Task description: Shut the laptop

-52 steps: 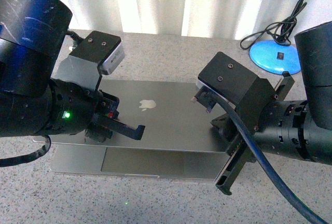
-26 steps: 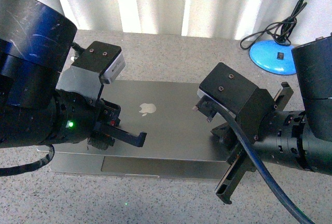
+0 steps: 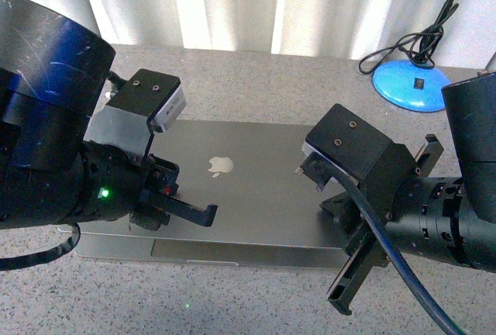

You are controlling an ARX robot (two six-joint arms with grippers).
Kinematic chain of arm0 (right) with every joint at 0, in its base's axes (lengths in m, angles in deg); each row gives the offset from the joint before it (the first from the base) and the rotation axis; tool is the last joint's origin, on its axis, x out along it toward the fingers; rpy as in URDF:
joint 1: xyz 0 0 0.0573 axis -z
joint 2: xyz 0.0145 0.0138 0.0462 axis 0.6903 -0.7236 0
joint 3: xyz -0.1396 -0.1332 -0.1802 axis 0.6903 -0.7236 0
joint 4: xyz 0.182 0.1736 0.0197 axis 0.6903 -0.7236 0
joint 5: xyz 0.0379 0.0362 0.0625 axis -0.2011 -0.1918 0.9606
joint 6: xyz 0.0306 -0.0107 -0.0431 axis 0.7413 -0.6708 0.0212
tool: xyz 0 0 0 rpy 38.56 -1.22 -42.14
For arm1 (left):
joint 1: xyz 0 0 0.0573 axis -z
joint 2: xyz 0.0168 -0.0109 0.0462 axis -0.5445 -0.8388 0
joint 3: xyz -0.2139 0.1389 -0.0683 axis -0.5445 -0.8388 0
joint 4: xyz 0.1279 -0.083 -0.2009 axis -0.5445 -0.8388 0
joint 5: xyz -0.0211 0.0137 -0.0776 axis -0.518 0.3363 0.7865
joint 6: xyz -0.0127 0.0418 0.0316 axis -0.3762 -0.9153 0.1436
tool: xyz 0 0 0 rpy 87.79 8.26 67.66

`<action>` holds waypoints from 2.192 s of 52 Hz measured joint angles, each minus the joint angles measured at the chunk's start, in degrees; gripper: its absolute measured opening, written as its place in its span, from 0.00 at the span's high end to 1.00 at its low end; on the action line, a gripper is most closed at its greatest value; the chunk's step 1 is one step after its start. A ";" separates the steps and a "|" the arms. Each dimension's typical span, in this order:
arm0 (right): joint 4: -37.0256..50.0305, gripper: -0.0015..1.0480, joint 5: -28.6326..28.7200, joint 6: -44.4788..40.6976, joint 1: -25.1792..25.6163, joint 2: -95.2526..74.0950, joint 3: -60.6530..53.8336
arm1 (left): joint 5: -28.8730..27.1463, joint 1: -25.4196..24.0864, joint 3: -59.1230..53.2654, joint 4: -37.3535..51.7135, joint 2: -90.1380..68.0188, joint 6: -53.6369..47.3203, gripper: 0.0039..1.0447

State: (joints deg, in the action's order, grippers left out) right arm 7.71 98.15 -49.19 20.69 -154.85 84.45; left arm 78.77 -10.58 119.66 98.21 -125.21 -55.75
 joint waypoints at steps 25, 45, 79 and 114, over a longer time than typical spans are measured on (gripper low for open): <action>-0.13 0.99 0.02 0.00 0.31 -1.42 0.00 | 0.68 -0.90 -0.24 0.77 -1.42 0.74 0.97; 0.04 0.99 0.00 0.02 0.11 -3.45 0.02 | 1.49 -1.46 -0.46 2.32 -3.78 1.27 0.97; -1.18 0.99 -0.35 0.04 -0.61 -3.72 1.03 | 2.38 -1.79 -1.62 5.38 -5.73 2.75 0.97; -1.09 0.99 -1.49 0.48 -1.20 -4.70 1.03 | -0.85 -4.17 -3.08 8.00 -5.62 3.23 0.97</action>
State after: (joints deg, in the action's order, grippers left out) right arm 6.62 96.67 -48.71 19.49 -159.55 85.47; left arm 77.92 -14.75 116.58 106.21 -130.82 -52.51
